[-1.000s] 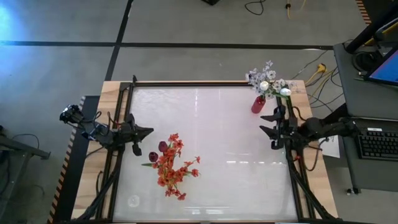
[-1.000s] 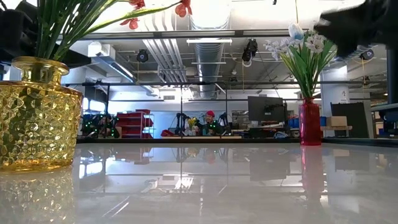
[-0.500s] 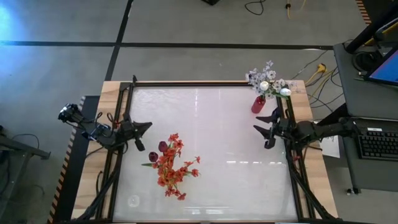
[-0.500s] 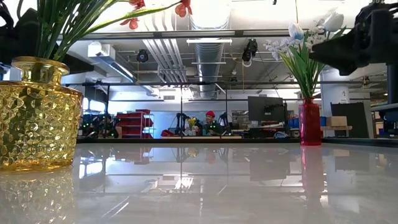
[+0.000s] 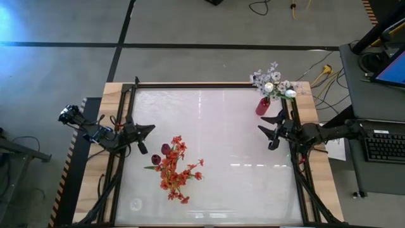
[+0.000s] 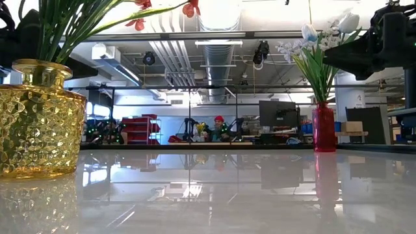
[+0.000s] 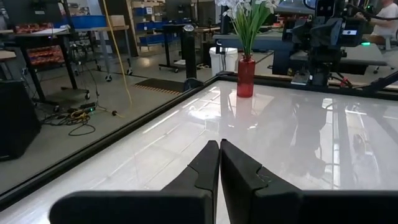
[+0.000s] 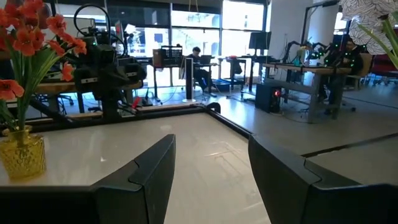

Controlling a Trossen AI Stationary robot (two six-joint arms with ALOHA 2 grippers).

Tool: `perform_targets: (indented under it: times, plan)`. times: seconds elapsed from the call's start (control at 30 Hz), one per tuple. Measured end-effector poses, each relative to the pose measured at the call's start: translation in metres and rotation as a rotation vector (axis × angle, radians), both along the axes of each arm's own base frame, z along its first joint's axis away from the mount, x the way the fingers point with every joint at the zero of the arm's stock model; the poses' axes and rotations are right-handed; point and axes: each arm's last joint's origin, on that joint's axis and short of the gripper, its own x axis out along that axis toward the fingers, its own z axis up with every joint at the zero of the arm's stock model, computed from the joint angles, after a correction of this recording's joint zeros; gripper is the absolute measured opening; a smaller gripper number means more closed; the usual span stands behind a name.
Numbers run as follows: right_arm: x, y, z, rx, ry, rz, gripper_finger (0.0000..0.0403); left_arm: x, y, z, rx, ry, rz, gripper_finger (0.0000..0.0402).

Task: Sort flowers into vase by color
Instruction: Return to Home Position

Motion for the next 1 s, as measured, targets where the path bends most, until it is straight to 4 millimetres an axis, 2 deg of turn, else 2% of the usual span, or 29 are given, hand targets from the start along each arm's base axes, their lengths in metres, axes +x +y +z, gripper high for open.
perform_targets:
  times: [0.87, 1.0]
  plan:
    - [0.0000, 0.0000, -0.0002, -0.020, 0.008, -0.001, 0.0194, 0.0003, -0.0002, -0.0003, 0.002, 0.004, -0.001, 0.0000]
    - [0.0000, 0.0000, -0.0001, 0.053, -0.021, 0.006, 0.0194, 0.0003, -0.0002, -0.0003, 0.002, 0.004, -0.001, 0.0000]
